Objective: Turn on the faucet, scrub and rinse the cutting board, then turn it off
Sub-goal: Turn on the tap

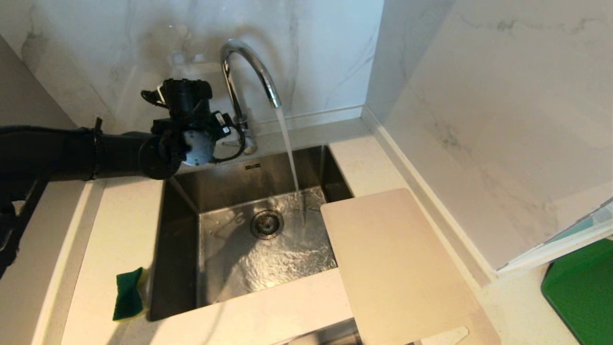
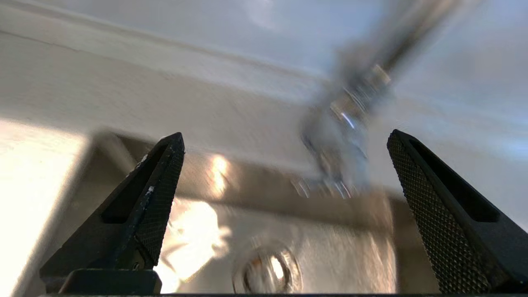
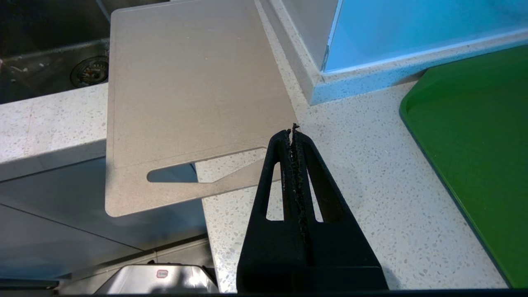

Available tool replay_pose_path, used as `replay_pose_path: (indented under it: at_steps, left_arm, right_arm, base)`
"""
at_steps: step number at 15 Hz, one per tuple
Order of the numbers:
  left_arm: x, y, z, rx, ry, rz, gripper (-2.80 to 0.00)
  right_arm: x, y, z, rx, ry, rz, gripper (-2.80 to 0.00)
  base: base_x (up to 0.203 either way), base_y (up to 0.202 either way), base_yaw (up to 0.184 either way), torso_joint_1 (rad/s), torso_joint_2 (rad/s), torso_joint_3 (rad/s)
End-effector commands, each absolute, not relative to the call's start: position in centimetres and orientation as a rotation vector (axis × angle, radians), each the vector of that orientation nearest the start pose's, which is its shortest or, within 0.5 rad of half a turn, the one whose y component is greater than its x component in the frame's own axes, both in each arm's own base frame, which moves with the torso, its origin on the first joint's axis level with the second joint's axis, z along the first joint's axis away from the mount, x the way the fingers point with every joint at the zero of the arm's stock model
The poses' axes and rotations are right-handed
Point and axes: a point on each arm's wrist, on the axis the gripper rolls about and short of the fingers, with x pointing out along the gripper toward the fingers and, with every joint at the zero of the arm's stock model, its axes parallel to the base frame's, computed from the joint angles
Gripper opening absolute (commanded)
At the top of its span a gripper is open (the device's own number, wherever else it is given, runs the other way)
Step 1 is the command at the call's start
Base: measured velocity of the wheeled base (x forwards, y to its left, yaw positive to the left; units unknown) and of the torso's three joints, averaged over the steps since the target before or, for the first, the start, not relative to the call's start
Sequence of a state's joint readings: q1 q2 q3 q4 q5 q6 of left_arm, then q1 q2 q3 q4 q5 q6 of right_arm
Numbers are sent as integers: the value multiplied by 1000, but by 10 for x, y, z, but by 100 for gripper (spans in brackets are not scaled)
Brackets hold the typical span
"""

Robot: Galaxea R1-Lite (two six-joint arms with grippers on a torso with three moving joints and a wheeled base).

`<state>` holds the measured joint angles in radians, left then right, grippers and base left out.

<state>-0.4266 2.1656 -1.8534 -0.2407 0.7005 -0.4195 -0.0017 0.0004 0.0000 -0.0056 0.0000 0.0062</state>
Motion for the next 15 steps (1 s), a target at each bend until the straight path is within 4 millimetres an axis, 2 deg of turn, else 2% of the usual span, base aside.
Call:
replay_pose_path:
  at_steps: [1, 2, 5, 8, 12, 13, 14, 15]
  left_arm:
    - [394, -162, 283, -397, 13, 174, 0]
    - [389, -159, 286, -395, 24, 146, 0]
    - [380, -152, 277, -337, 183, 58, 0]
    - [364, -134, 278, -316, 255, -48, 0]
    - [349, -118, 272, -211, 330, -59, 0]
    - [345, -117, 272, -197, 335, -62, -222]
    - [343, -118, 272, -183, 339, -67, -280]
    - [343, -119, 270, -158, 357, -71, -280]
  right_arm:
    - [-23, 0, 76, 6, -6, -2, -280]
    - [-23, 0, 76, 6, -6, -2, -280]
    - [-23, 0, 76, 6, -6, -2, -280]
    - [-23, 0, 76, 6, -6, -2, -280]
    - [-23, 0, 76, 6, -6, -2, -280]
    - [-23, 0, 76, 6, -6, -2, -280]
    - [-23, 0, 76, 6, -6, -2, -280]
    - [-23, 0, 76, 6, -6, -2, -280]
  base:
    - [0, 0, 0, 0, 0, 0]
    - [0, 0, 0, 0, 0, 0]
    - [0, 0, 0, 0, 0, 0]
    - [0, 0, 0, 0, 0, 0]
    - [0, 0, 0, 0, 0, 0]
    - [0, 0, 0, 0, 0, 0]
    - [0, 0, 0, 0, 0, 0]
    - [0, 0, 0, 0, 0, 0]
